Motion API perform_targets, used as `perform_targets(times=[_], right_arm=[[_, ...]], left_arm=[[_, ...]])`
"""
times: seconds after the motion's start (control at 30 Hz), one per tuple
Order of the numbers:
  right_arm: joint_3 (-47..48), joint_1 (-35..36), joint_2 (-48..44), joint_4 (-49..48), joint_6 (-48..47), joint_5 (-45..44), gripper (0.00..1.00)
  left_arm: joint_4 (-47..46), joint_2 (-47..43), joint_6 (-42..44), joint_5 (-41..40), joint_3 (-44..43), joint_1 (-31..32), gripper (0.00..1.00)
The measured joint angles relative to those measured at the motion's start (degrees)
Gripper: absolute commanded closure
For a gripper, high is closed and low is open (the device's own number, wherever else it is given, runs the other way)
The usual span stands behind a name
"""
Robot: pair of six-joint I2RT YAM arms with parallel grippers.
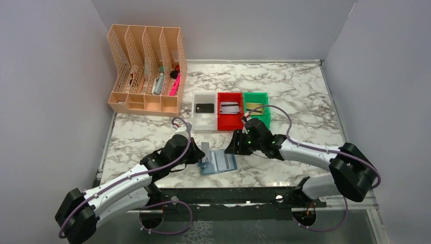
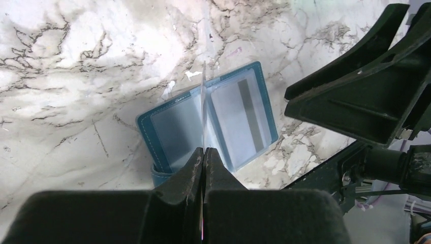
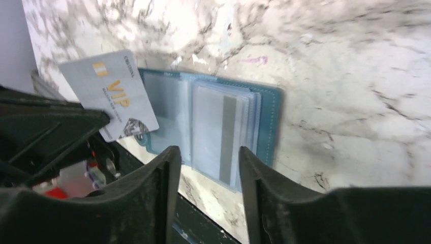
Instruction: Take the credit cards out of the card holder
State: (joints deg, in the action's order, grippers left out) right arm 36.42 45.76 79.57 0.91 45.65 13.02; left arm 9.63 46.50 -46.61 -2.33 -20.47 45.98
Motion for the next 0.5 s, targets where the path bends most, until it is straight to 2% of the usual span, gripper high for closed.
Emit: perform_targets(times=[0.07, 0.23, 0.33, 0.4, 0.5], right_arm=[[0.00, 0.00, -2.47, 1.53, 1.36, -3.41, 0.41], [-1.09, -0.09, -6.01, 3.23, 2.95, -10.45, 0.39], [-4.00, -0.11, -8.79, 2.05, 1.88, -11.56, 0.39], [-5.70, -0.13, -10.99, 1.40, 0.90, -11.76, 0.29], [-6.69, -1.77, -14.47, 1.20, 0.13, -10.84, 0.28]], left_arm=[[-0.04, -0.37, 0.37, -0.07, -0.50, 0.00, 1.00], [-1.01, -0.33, 1.14, 0.79, -1.27, -0.13, 1.00], [-4.39, -0.46, 1.86, 3.10, -0.94, -0.31, 1.00], [-7.78, -0.66, 2.21, 5.49, -0.44, -0.63, 1.00], [-10.29, -0.57, 2.60, 8.09, 0.04, -1.20, 1.00]])
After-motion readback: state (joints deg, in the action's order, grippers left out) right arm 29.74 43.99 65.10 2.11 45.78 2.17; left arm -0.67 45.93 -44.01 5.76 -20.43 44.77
